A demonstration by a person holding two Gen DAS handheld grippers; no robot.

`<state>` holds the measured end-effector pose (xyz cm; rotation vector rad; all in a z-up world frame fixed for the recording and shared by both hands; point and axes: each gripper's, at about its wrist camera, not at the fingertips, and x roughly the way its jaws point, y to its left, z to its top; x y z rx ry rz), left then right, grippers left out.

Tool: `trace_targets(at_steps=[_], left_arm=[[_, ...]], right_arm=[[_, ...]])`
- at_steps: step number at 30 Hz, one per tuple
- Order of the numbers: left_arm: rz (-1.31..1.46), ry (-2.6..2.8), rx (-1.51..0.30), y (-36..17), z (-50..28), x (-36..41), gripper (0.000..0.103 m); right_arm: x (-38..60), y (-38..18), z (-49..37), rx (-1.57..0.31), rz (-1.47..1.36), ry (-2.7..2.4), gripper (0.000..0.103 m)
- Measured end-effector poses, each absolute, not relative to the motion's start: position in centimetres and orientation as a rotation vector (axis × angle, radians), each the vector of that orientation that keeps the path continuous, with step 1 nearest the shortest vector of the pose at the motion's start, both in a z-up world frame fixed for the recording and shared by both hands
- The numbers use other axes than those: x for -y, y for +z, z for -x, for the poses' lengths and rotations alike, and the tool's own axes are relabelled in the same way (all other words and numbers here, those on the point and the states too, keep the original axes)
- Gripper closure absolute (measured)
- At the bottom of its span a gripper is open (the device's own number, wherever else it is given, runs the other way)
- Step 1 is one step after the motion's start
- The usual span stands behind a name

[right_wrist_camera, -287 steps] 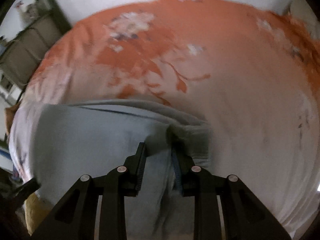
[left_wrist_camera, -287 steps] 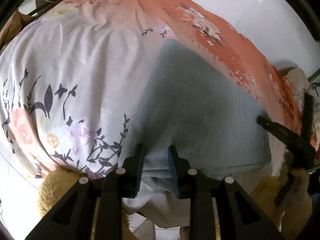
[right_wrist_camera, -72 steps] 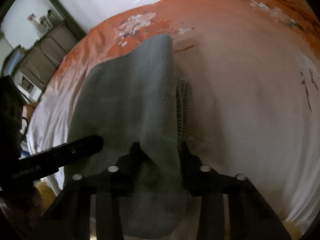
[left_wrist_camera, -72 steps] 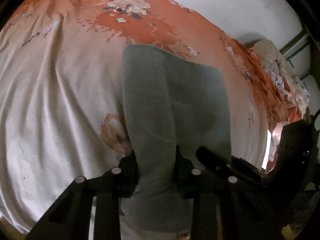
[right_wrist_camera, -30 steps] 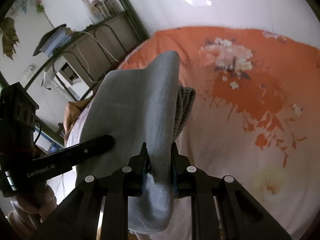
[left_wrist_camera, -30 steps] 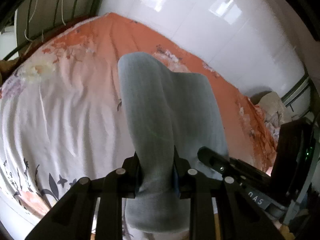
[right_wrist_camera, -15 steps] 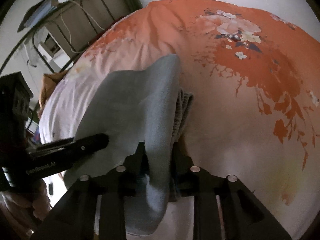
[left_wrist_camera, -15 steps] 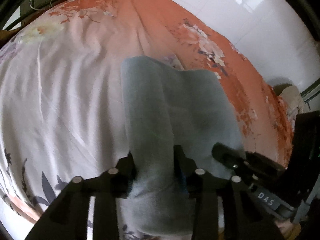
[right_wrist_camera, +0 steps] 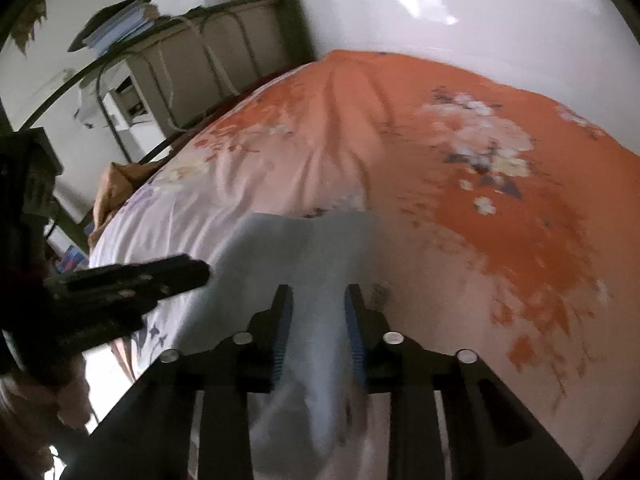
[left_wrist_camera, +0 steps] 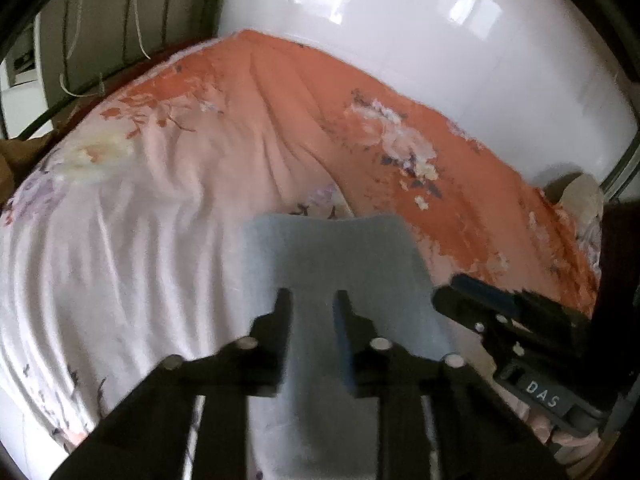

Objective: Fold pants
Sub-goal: 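Lower the folded bundle onto the bed and open both grippers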

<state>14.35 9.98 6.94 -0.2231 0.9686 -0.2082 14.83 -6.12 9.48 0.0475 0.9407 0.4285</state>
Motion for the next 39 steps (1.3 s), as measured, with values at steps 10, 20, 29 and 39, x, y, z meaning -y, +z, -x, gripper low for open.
trace_targets(at_steps=[10,20,29,39], left_arm=[[0.169,-0.182,-1.047,2.8,-15.2,-9.6,0.088],[0.283,-0.246,-1.025,6.0,-8.2,-9.8,0.085],[0.228,-0.2,-1.054,3.4,-5.4,-9.4,0.074],[0.179,-0.089,-1.022,4.5,-2.4,-8.2,0.04]], right_arm=[[5.9,4.4,-17.4,-1.045,0.029,0.359,0.097],[6.1,8.6,-9.6,-1.032,-0.038,0.488,0.096],[6.8,4.2,-7.3,-1.16,-0.02,0.399,0.096],[7.6,6.6,-4.2,-1.065,-0.053,0.379,0.065]])
